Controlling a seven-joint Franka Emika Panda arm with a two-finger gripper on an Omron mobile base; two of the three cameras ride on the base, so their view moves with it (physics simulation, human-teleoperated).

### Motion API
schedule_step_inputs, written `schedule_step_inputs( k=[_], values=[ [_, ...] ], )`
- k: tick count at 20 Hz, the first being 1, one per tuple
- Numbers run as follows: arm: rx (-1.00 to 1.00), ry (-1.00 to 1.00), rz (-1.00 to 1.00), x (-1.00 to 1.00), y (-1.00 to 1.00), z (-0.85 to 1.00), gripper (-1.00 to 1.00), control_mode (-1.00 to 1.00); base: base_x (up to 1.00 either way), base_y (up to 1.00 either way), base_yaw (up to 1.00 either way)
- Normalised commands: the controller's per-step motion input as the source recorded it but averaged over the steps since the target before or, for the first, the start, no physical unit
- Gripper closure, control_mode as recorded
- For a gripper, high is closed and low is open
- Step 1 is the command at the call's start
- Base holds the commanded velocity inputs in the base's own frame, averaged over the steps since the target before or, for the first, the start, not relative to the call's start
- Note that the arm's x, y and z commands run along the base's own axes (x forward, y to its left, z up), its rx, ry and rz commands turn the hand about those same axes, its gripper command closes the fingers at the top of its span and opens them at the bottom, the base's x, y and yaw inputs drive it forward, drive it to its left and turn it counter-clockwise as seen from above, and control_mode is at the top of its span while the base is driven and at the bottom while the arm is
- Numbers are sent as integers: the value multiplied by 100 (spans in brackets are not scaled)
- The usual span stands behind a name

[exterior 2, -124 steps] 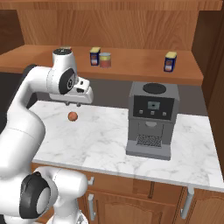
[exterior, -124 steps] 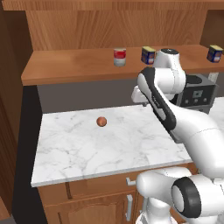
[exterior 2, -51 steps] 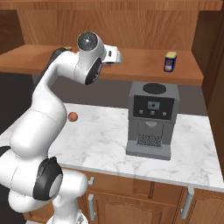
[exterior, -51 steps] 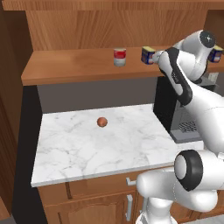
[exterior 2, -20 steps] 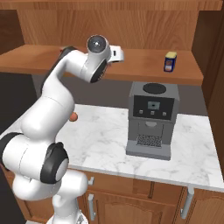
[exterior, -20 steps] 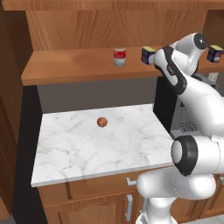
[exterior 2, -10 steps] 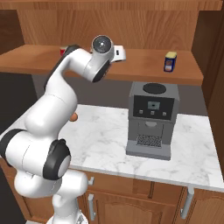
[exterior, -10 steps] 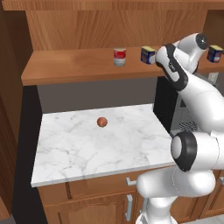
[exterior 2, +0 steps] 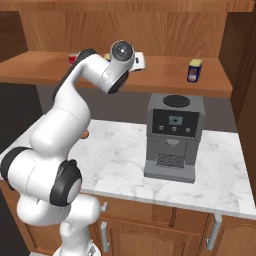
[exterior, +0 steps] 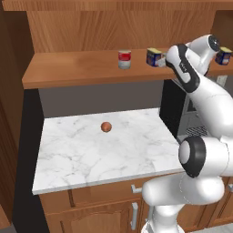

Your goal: Stack two cans on top of the other two cans in the cabinet.

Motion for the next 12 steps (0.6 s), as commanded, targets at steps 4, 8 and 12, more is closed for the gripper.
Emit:
schedule_step_inputs(
  k=[4,8,12],
  values=[
    [0,-2,3,-11,-7,-1,100,-100,0,0,0],
    [0,0,0,-20,-17,2,100,-100,0,0,0],
    [0,0,0,-28,-22,18,100,-100,0,0,0]
  ],
)
